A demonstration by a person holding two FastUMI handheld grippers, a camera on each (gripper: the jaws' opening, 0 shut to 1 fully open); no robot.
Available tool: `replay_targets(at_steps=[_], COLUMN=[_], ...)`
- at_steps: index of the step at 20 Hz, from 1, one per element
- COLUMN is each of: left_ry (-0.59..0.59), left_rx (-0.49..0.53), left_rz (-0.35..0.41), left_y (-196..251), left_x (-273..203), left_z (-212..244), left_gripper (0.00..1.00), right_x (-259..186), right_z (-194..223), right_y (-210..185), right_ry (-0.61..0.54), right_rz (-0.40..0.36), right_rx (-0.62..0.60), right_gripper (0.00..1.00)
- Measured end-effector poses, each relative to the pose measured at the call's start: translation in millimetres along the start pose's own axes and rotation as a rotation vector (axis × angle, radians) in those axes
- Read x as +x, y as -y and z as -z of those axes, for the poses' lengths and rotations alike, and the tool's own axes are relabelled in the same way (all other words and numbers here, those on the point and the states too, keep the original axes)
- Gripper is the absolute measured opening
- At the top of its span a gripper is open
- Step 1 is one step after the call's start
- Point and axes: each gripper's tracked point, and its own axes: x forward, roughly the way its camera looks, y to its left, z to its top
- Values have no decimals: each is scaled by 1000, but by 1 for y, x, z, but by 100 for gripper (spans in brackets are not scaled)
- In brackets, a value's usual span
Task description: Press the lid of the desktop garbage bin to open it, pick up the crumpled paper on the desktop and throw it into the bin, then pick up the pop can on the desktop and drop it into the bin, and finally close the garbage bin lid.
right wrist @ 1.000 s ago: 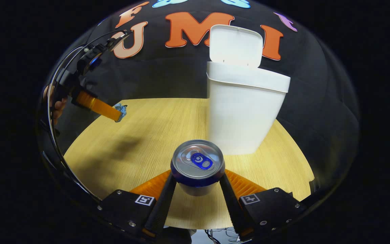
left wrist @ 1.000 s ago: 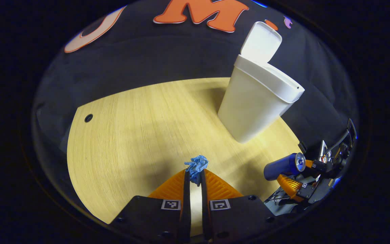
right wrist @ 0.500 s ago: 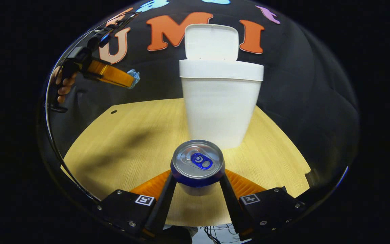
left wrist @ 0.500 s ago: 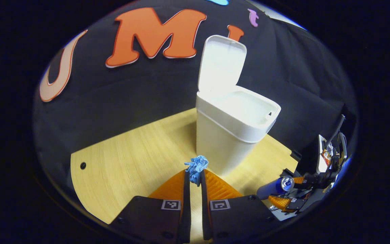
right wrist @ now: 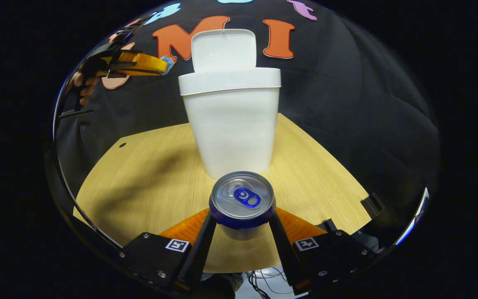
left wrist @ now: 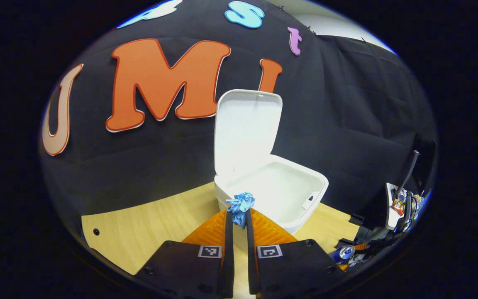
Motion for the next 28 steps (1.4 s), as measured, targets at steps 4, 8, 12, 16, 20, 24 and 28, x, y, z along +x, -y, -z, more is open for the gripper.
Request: replay_targets(at_steps=[4,8,12,16,20,24,28], left_ry=[64,91,110,95,106,124,137], left_rx=[36,41,53,54,64,60,63], left_rz=[33,74,100,90,100,75,34], left_y=[18,38,52,50,51,43,30], left_x=[25,45,54,59,49,35,10], left_z=[-21,-30,-35,-33,-35,-31,-19], left_gripper=[17,17,29,40,80,92,98], right_x=[3,3,4,4,9,13,13], right_z=[-3,-6,-6,-12,-23,-38,-50], right_y=[0,2,5,9,10,14,18], right_ry=[-4,2,0,11,54,104,127], right_rz=[16,31,34,33,28,29,28], right_rx=[25,35,31,13,-4,-38,-78], right_gripper=[77,77,72,72,77,72,77])
